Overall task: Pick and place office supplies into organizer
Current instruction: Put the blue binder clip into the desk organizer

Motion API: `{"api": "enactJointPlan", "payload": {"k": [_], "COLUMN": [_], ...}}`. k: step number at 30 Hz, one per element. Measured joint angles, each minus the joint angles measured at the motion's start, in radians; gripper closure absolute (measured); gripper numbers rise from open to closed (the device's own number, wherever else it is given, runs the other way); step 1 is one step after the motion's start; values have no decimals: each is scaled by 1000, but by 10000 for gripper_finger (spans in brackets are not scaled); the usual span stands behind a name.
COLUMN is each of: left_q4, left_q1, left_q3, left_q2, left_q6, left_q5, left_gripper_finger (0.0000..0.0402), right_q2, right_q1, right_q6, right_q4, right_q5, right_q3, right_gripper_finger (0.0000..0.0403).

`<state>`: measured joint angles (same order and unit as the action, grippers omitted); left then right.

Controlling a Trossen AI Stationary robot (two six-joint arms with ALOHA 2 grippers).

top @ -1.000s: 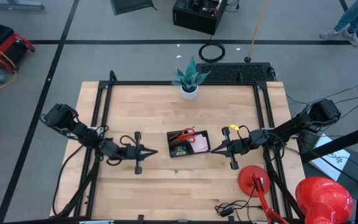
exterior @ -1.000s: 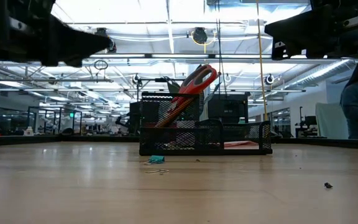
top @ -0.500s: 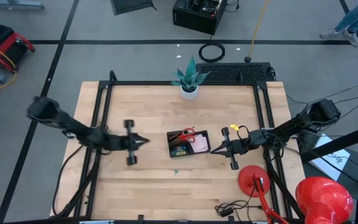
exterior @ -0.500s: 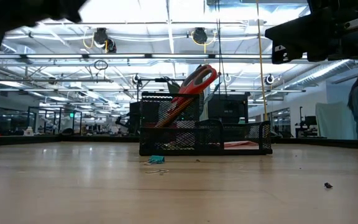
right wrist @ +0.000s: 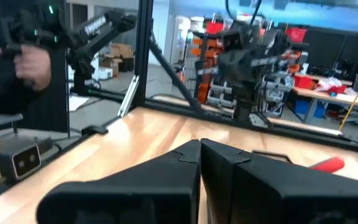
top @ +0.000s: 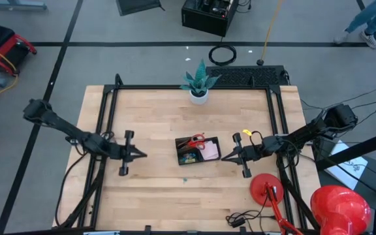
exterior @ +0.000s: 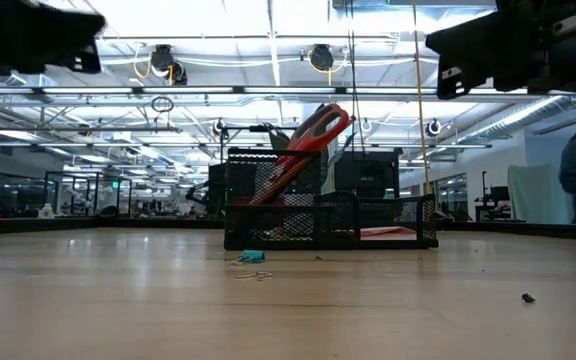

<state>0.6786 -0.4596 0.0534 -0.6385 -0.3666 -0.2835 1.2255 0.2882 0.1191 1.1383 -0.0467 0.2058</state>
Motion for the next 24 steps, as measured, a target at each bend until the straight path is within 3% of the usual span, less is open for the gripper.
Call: {"api": "enactJointPlan", "payload": {"k": [3, 8, 12, 17, 24], "left_q4": [154, 277, 280, 282, 278], "left_q1": [-5, -15, -15, -12, -12], "left_q3": [-41, -43, -44, -44, -43], "left_q2": [-37, -108, -158, -218, -238], "left_q6": [5, 12, 39, 64, 85], "left_q5": [75, 71, 11, -64, -66], "left_gripper_finger": [401, 401, 401, 401, 387], "right_q2": [0, 0, 23, 165, 420], "right_q1": [0, 4, 41, 104, 127], "right_q6": [-7, -6, 28, 82, 162], "right_q4": [10, -24, -236, -554, -647], "right_q5": [0, 1, 5, -107, -125], "right_q3": [0, 3, 103, 334, 571], "right_gripper_finger": [399, 399, 399, 399, 398]}}
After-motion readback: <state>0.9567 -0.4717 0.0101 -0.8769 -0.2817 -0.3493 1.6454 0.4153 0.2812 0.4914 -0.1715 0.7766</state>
